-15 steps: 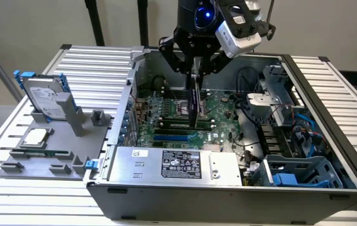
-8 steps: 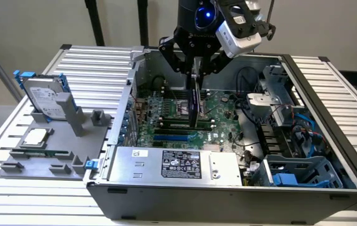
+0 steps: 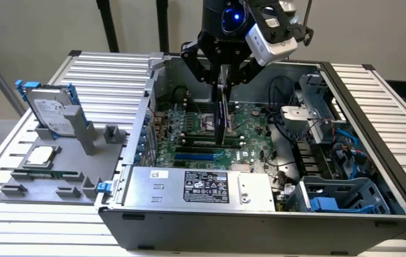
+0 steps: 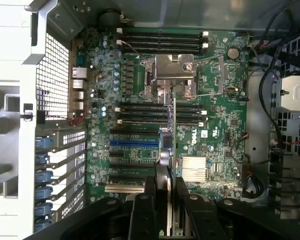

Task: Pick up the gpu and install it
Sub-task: 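Pick up the gpu and move the gpu toward the slot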

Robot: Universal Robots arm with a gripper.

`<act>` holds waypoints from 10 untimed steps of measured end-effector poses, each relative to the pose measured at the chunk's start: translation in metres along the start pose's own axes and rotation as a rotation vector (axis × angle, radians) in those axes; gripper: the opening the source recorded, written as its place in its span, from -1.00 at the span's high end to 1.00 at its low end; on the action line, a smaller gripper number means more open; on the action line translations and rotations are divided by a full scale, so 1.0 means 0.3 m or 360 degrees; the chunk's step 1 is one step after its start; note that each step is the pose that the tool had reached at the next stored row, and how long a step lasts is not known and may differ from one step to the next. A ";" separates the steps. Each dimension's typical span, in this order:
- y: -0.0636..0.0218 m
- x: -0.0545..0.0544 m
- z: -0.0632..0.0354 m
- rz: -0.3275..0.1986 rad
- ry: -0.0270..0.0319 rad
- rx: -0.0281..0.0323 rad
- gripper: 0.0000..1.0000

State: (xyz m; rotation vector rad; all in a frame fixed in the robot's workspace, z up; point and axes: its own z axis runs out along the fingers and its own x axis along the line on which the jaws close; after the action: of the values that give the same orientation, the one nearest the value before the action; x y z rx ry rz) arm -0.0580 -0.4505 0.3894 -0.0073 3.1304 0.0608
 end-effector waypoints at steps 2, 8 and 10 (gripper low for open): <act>0.000 0.000 0.000 -0.0008 0.00003 -0.00002 1.00; 0.000 0.000 0.000 -0.0176 0.00069 -0.00017 1.00; 0.000 0.000 0.001 -0.0235 0.00084 -0.00025 1.00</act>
State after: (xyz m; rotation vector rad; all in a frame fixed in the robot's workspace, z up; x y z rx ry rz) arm -0.0580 -0.4505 0.3890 -0.2380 3.1237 0.0619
